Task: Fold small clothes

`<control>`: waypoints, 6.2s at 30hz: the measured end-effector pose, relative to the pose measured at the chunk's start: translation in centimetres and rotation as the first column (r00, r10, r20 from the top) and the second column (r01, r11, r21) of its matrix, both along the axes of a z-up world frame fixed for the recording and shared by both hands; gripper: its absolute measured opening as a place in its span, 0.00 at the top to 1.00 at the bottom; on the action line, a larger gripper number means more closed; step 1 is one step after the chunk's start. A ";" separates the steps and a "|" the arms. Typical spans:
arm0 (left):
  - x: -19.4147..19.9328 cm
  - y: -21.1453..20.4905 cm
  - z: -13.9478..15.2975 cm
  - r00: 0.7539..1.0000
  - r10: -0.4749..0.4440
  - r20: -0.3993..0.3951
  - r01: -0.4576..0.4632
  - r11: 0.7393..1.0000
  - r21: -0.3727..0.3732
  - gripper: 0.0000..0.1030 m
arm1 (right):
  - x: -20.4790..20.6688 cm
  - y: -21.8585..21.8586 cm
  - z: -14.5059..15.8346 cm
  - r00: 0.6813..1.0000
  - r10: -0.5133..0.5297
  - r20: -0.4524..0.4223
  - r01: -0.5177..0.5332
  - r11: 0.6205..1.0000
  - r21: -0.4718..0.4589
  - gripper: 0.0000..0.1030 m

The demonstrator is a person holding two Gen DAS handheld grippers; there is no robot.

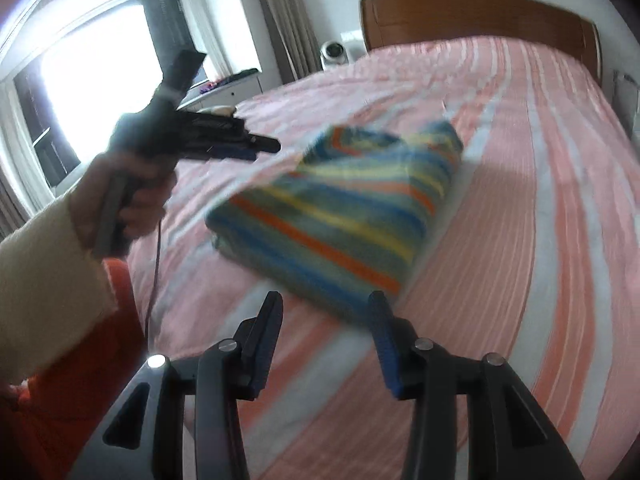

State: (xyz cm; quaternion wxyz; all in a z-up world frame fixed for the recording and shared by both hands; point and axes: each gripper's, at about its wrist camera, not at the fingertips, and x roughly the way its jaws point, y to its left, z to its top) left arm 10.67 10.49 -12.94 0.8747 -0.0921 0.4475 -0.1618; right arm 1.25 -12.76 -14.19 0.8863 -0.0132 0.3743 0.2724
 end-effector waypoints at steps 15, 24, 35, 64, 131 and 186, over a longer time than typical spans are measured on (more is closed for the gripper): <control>-5.4 4.1 -1.9 0.979 0.191 0.071 -0.199 0.971 0.136 0.03 | -0.2 0.2 -1.9 0.995 -0.088 -0.041 0.087 0.996 -0.035 0.35; -5.6 6.0 -5.6 0.962 0.266 0.054 -0.271 0.954 0.125 0.03 | -1.0 -3.5 -2.6 0.955 -0.288 -0.070 0.286 0.957 -0.036 0.25; -0.8 3.8 -0.9 1.000 0.007 -0.003 -0.007 0.989 -0.148 0.02 | 2.6 -5.4 -0.4 0.944 -0.317 -0.090 0.324 0.943 0.072 0.11; 11.6 -6.5 1.6 0.988 0.024 0.155 -0.066 0.960 0.273 0.17 | 20.3 0.7 3.5 0.948 -0.311 0.071 0.313 0.950 -0.015 0.16; -14.6 -8.0 11.8 0.922 0.141 0.362 -0.249 0.929 0.274 0.00 | -5.6 -1.0 14.3 0.921 -0.360 0.147 0.371 0.926 -0.063 0.00; -13.3 -9.9 9.7 0.968 0.134 0.213 -0.202 0.920 0.337 0.00 | -5.3 -1.0 14.0 0.866 -0.470 0.170 0.497 0.846 -0.192 0.01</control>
